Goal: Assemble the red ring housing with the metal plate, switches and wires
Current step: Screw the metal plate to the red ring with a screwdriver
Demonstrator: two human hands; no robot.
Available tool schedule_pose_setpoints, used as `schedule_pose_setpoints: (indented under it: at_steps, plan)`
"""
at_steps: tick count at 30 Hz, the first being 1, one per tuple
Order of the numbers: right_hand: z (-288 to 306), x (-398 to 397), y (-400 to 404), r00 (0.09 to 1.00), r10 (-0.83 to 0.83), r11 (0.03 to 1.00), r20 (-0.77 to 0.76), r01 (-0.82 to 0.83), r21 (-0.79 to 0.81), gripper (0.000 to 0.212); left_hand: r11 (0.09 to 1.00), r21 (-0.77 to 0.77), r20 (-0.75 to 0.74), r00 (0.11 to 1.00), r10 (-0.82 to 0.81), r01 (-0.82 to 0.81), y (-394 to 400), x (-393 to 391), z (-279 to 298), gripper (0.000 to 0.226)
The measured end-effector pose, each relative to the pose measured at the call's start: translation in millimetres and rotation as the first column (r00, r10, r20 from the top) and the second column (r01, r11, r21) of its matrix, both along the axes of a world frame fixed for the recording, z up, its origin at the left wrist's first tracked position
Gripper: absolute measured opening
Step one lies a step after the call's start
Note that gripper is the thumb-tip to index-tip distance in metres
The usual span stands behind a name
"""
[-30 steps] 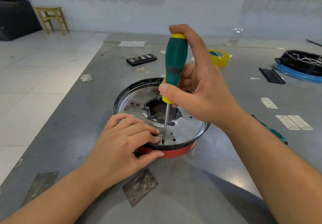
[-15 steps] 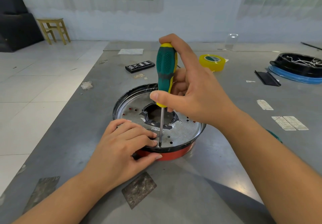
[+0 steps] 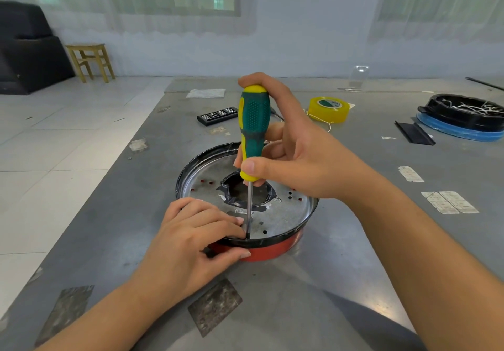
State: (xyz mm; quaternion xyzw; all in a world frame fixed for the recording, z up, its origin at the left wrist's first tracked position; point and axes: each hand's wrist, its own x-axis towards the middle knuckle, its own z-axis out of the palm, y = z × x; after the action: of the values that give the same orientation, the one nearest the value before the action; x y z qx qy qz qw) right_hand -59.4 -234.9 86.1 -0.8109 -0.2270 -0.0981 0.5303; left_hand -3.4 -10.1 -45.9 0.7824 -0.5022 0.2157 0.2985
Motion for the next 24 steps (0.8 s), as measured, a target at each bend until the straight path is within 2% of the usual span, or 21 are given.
schedule_pose_setpoints:
  at_steps: [6, 9, 17, 21, 24]
  plan:
    - [4.9, -4.7, 1.2, 0.996, -0.077, 0.997, 0.053, 0.078, -0.009, 0.063, 1.000, -0.019, -0.054, 0.999, -0.002, 0.001, 0.4, -0.9, 0.9, 0.031]
    - [6.2, -5.8, 3.7, 0.996, -0.063, 0.998, 0.058, 0.062, 0.004, 0.063, 0.999, -0.039, -0.066, 0.998, 0.004, -0.007, -0.9, -1.4, 1.6, 0.030]
    - [11.6, -8.3, 11.2, 0.975, -0.084, 0.983, 0.206, 0.116, -0.146, 0.064, 0.998, -0.057, -0.092, 0.996, 0.023, -0.028, -3.0, -5.2, 2.6, 0.028]
    - [12.8, -9.2, 17.4, 0.948, -0.143, 0.954, 0.285, 0.209, -0.214, 0.063, 0.997, -0.066, -0.091, 0.995, 0.027, -0.033, -3.6, -6.1, 2.8, 0.029]
    - [9.8, -9.2, 22.2, 0.912, -0.235, 0.927, 0.335, 0.315, -0.206, 0.062, 0.997, -0.069, -0.095, 0.995, 0.024, -0.030, -3.8, -6.6, 2.3, 0.028]
